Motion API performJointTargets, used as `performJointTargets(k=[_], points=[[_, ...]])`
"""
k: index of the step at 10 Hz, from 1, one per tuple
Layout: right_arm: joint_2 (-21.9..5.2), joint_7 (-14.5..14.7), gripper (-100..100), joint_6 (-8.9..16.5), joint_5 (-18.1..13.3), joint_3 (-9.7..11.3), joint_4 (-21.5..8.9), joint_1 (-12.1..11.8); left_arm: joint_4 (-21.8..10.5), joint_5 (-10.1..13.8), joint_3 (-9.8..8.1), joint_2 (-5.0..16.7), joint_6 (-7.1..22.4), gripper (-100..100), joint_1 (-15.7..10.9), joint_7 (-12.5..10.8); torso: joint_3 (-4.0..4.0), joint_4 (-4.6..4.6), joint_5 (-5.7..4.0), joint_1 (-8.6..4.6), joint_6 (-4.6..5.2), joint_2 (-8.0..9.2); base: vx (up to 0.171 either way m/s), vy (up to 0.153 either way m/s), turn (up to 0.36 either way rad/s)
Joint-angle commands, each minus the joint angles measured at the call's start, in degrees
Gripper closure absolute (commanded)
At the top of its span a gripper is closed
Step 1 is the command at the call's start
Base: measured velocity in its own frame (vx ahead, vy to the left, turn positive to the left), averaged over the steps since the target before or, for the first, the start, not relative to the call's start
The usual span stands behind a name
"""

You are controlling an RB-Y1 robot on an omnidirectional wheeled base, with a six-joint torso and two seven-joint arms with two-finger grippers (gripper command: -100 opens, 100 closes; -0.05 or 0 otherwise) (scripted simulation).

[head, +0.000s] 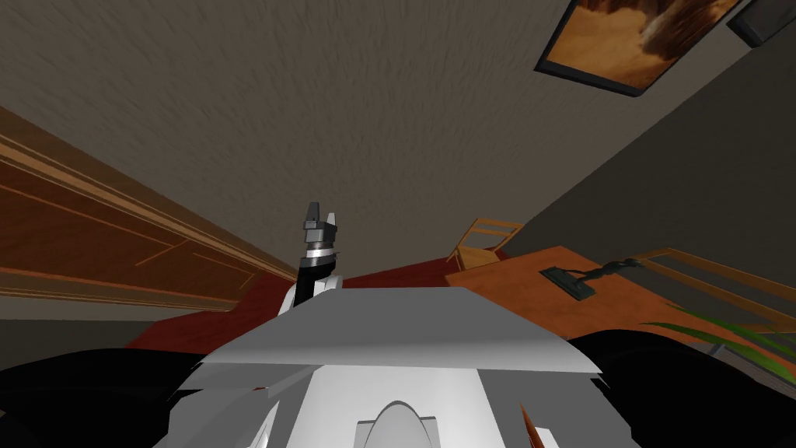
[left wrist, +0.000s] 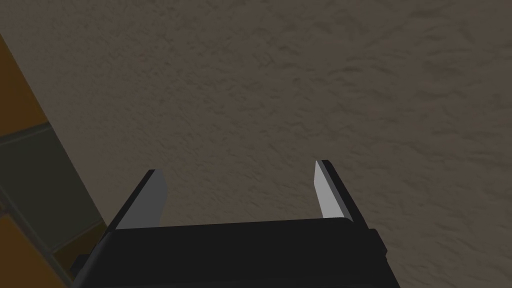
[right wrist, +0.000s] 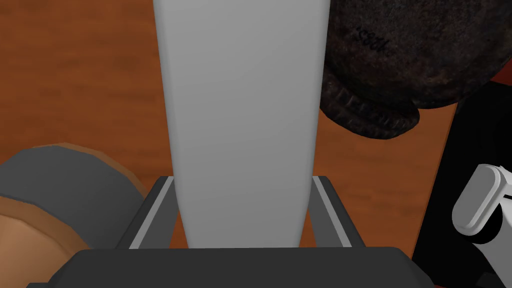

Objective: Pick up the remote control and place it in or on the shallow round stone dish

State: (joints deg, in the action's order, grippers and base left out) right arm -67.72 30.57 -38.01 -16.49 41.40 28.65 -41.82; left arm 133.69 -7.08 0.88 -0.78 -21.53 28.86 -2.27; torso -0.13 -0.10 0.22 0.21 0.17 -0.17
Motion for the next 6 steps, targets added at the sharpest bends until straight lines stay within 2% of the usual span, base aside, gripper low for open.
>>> performJointTargets(k=[1,3,6], points=[[-2.1,1.75,100,-1.55,1.05,-0.25,0.56,-0.55,0.0,0.0,0.0,0.0,0.0,0,0.0,0.0,0.0,0.0,0.0,0.0,0.0,0.0,0.019,0.019,-0.184],[-4.83,4.19,100,-3.61,2.69,-0.76,1.55,-1.1,0.0,0.0,0.0,0.0,0.0,0,0.0,0.0,-0.02,0.01,-0.07,-0.04,-0.06,-0.04,0.031,0.007,-0.149],[-7.09,6.18,100,-5.48,4.11,-1.23,2.6,-1.52,0.0,0.0,0.0,0.0,0.0,0,0.0,0.0,-0.05,0.01,-0.1,-0.17,-0.14,-0.12,0.034,-0.008,-0.101]])
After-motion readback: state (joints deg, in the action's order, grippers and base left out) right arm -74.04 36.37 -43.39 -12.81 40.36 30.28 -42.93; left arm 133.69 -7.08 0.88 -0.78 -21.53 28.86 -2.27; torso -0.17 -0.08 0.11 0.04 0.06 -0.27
